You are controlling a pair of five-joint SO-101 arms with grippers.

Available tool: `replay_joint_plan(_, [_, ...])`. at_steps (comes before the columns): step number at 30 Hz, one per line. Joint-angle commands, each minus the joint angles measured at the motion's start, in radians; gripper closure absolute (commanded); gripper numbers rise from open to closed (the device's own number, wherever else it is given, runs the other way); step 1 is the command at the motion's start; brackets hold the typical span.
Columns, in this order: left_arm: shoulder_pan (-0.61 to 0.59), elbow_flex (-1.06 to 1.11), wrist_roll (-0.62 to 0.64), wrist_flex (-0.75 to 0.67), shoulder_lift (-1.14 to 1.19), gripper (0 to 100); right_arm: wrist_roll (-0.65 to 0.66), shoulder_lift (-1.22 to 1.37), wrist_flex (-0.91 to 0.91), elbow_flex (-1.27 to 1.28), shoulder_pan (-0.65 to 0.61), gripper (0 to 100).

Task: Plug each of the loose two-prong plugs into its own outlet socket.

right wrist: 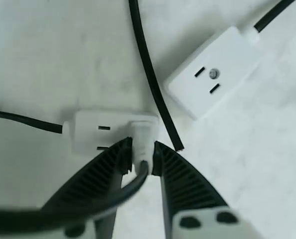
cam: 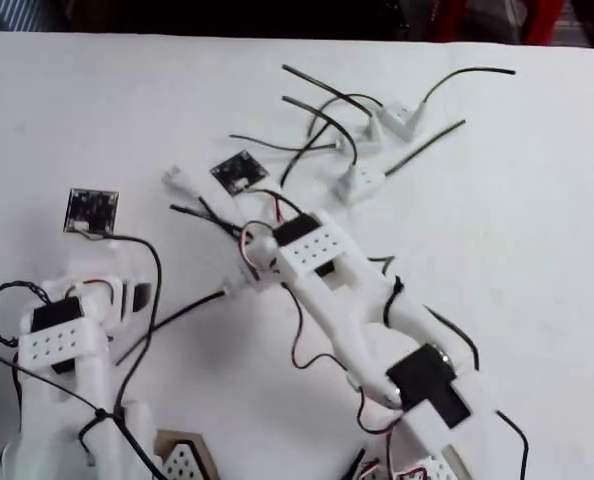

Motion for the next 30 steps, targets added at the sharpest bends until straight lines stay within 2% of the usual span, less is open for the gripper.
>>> replay_joint_plan(1, [-0.005, -0.006, -0.008, -0.018, -0.031, 71, 0.006, 0.074, 0.007, -0.035, -0.012, 98.1])
replay_joint_plan(6, [-0.005, -0.006, -0.008, -0.018, -0.031, 71, 0.008, 0.061, 0.015, -0.038, -0.004, 98.1])
replay_joint_plan(10, [-0.007, -0.006, -0.009, -0.018, -0.031, 71, 0.006, -0.082, 0.044, -0.040, 0.016, 98.1])
replay_joint_plan(15, [-0.007, -0.006, -0.009, -0.018, -0.031, 71, 0.000, -0.289, 0.041, -0.074, 0.107, 98.1])
replay_joint_plan(22, [-0.007, -0.006, -0.009, -0.018, -0.031, 71, -0.204, -0.331, 0.021, -0.244, 0.269, 97.8])
replay_joint_plan(30, [-0.007, -0.005, -0.009, -0.018, -0.031, 71, -0.353, -0.166, -0.160, -0.269, 0.383, 98.1])
